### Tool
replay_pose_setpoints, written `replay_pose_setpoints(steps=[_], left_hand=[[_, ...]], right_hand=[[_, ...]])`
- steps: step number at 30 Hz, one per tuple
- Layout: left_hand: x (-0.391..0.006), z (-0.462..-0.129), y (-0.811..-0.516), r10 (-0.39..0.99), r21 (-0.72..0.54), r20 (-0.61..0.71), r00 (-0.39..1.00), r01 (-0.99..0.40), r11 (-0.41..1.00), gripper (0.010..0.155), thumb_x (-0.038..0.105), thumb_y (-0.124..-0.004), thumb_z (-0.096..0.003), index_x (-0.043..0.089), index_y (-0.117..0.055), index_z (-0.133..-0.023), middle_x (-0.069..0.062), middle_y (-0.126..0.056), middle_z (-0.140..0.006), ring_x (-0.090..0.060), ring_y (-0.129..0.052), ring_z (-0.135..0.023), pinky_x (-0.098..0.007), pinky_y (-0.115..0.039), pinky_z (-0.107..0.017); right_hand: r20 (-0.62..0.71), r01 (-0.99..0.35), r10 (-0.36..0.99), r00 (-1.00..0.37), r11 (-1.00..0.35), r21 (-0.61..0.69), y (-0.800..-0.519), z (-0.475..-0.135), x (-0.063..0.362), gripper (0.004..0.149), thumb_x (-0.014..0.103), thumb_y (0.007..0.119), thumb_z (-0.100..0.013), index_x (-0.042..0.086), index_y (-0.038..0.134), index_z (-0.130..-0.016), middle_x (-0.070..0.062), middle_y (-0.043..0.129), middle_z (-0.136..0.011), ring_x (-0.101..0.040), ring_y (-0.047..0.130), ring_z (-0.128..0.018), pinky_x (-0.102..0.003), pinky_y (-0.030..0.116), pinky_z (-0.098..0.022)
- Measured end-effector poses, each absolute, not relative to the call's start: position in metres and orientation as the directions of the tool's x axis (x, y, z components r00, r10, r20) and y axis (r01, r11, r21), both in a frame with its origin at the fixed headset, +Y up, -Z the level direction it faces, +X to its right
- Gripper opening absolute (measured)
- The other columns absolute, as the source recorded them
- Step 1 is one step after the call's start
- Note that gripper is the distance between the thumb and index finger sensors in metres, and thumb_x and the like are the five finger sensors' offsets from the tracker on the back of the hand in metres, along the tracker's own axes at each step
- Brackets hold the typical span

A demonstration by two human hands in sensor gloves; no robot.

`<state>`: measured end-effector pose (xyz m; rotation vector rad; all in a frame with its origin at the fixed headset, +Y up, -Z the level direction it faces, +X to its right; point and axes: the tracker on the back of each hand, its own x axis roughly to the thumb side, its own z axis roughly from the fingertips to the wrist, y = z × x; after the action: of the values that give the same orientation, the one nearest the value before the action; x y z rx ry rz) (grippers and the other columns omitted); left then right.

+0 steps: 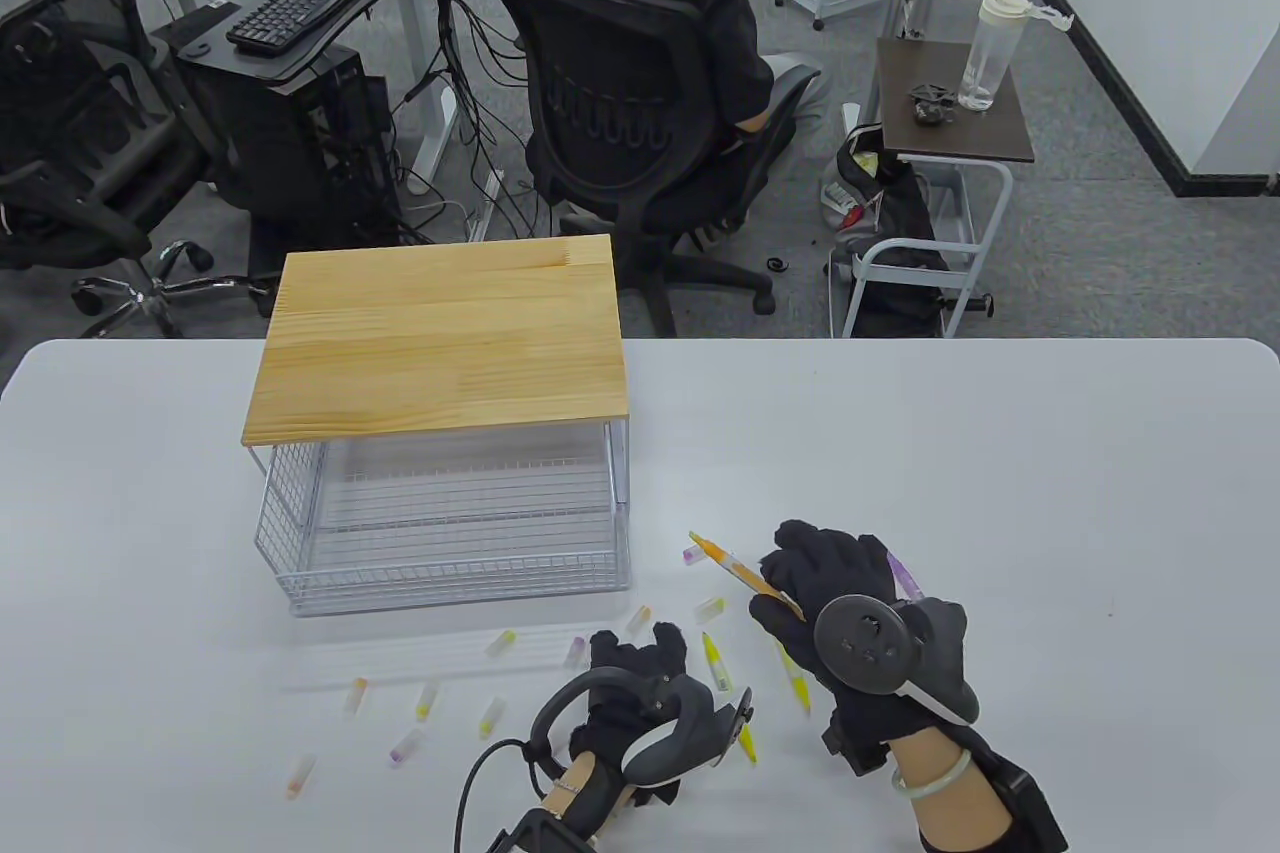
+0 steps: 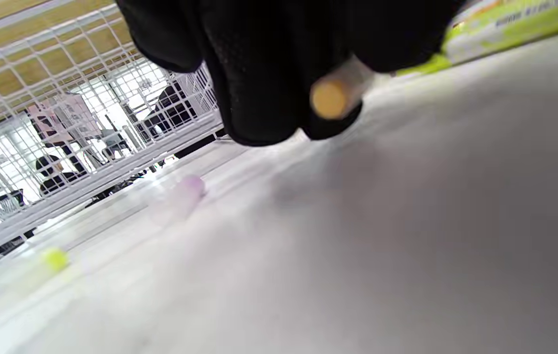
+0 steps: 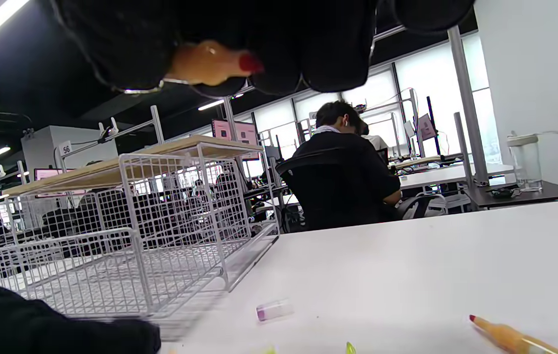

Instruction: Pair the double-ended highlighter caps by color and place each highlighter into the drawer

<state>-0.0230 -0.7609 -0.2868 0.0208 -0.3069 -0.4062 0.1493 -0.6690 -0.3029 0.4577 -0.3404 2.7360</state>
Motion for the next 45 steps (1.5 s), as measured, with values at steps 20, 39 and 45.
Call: replay_pose_setpoints(steps=[20, 39, 45], left_hand=[[-0.156, -0.288, -0.694, 0.471, 0.101, 0.377, 0.798, -0.541, 0.835, 0.061, 0.027, -0.063, -0.0549, 0.01, -0.046, -0.111, -0.007, -0.083, -0.095, -0.008, -0.101, -0.058, -0.043, -0.084, -0.059], [-0.166, -0.292, -0.698, 0.645, -0.097, 0.485, 0.59, -0.697, 0.71, 0.053, 0.031, -0.069, -0.0522, 0.023, -0.068, -0.104, -0.004, -0.098, -0.082, -0.009, -0.104, -0.051, -0.041, -0.084, -0.059], [-0.162, -0.284, -0.698, 0.659, 0.131, 0.411, 0.63, -0.756, 0.641, 0.053, 0.035, -0.07, -0.051, 0.016, -0.074, -0.1, -0.002, -0.101, -0.071, 0.0, -0.101, -0.032, -0.033, -0.09, -0.047]], right_hand=[[0.559, -0.634, 0.515, -0.65, -0.773, -0.024, -0.692, -0.306, 0.127, 0.046, 0.03, 0.077, -0.058, 0.023, 0.068, -0.103, -0.004, 0.083, -0.094, -0.034, 0.084, -0.083, -0.067, 0.053, -0.073], [0.612, -0.647, 0.529, -0.587, -0.762, 0.038, -0.696, -0.302, 0.12, 0.044, 0.028, 0.077, -0.057, 0.027, 0.071, -0.101, -0.002, 0.08, -0.097, -0.034, 0.081, -0.088, -0.069, 0.051, -0.074], [0.638, -0.719, 0.567, -0.521, -0.694, 0.029, -0.697, -0.297, 0.117, 0.044, 0.028, 0.077, -0.057, 0.026, 0.071, -0.101, -0.003, 0.079, -0.096, -0.034, 0.08, -0.087, -0.068, 0.051, -0.074]])
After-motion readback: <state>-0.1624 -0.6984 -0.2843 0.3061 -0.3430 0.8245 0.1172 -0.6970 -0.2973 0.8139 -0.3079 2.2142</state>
